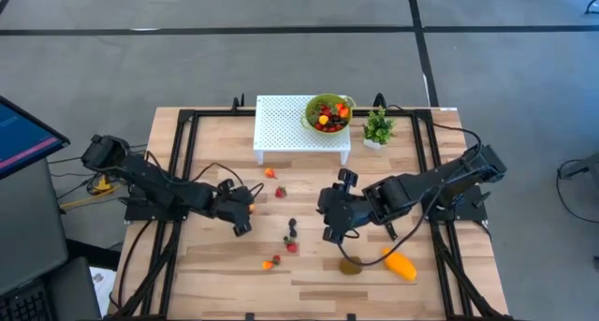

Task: Pick & Place Fruit
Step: Put the yellow pear into the green strainer bowl

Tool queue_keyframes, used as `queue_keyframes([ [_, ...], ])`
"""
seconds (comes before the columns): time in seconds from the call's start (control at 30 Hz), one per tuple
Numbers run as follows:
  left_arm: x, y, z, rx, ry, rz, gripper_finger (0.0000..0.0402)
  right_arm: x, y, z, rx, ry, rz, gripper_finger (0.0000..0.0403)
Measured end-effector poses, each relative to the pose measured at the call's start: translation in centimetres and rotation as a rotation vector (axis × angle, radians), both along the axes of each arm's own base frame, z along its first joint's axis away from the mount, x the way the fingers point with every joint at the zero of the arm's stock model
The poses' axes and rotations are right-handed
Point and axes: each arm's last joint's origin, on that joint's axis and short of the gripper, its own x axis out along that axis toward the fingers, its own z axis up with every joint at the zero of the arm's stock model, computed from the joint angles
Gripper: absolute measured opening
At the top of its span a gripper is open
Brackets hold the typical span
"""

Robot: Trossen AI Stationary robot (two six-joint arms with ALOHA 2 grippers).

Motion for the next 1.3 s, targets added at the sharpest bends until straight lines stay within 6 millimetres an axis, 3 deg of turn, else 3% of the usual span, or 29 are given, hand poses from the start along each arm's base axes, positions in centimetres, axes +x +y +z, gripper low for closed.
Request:
queue_keyframes([
  [0.47, -2.1, 0.7, -2.7, -0.006, 0.037, 0.03, 0.0203, 0.2, 0.0, 0.2, -0.007, -0.02, 0.018, 0.0167],
  [0.6, -2.1, 0.7, -3.0, 0.001, 0.006, -0.012, 0.0166, 0.4, -0.1, 0.3, -0.017, -0.031, 0.031, 0.0167],
  [0.9, -2.3, 0.6, -3.6, -0.032, -0.006, -0.057, 0.0014, 0.5, -0.4, 0.3, -0.027, -0.03, 0.032, 0.0165],
  [1.3, -2.3, 0.6, -2.7, -0.071, -0.082, -0.06, 0.0001, 0.5, -0.4, 0.3, -0.028, -0.028, 0.033, 0.0161],
])
